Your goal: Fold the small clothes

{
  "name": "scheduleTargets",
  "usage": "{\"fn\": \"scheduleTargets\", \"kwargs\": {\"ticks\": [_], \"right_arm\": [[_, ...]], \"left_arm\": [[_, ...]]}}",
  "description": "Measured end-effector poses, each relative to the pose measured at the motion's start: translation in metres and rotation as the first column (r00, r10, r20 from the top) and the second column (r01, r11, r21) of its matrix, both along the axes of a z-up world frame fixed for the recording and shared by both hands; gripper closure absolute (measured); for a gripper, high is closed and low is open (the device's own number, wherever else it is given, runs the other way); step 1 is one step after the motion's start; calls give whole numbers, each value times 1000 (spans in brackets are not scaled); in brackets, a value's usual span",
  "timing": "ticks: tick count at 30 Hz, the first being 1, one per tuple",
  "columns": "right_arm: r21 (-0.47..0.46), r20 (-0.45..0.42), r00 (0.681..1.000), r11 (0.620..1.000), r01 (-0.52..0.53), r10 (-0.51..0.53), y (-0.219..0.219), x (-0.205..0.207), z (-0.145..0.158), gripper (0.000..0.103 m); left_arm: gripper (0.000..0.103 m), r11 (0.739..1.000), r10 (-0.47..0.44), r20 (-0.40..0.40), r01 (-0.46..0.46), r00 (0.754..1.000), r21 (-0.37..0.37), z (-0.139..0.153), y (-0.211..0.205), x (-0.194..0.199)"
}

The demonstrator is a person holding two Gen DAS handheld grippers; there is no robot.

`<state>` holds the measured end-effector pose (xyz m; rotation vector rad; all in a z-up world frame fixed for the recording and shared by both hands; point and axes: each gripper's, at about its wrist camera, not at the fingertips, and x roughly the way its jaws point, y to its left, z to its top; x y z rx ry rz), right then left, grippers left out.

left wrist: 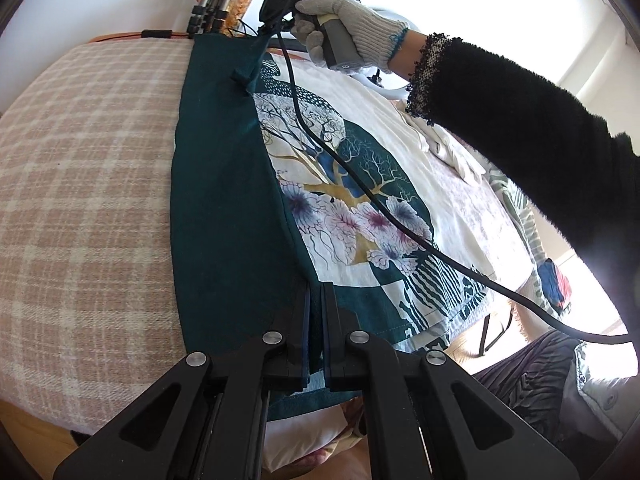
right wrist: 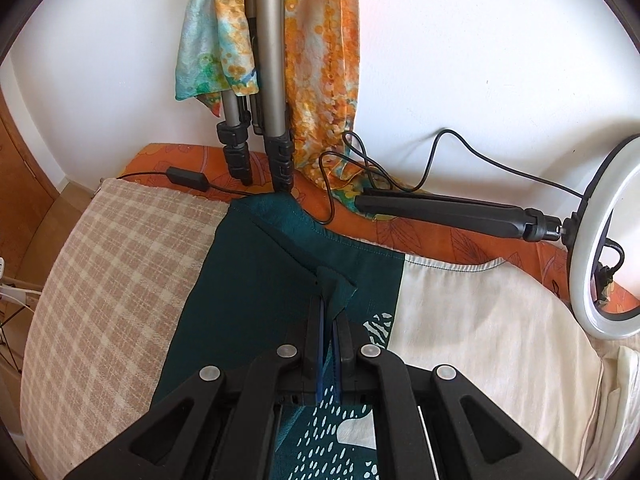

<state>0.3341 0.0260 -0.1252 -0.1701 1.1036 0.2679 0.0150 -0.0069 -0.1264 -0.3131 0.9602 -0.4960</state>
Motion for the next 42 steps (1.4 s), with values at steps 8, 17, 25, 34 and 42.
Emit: {"fn": "scheduleTargets", "kwargs": {"ticks": [8,17,25,34,42], "right_arm": [[-57,-15,1000,998,1,-2,-2,2,-19,100],[-174,32,996,981,85,-80,-19,-6,-10,55],[13,68,994,996,87,-88,-57,-46,47,47],[109,134,987,991,77,-91,-118,-117,108,40],[178,170,978,980,87,-118,-193,-180,143,38]], "left_arm": [[98,997,-74,-73,75,995,3,-18,-19,6],[78,993,-122,-41,122,992,-3,-4,-22,-3],[78,991,-129,25,129,991,-25,18,-11,-20],[78,996,-78,131,71,988,59,43,-4,-40],[78,996,-58,168,47,984,70,57,-22,-48]]}}
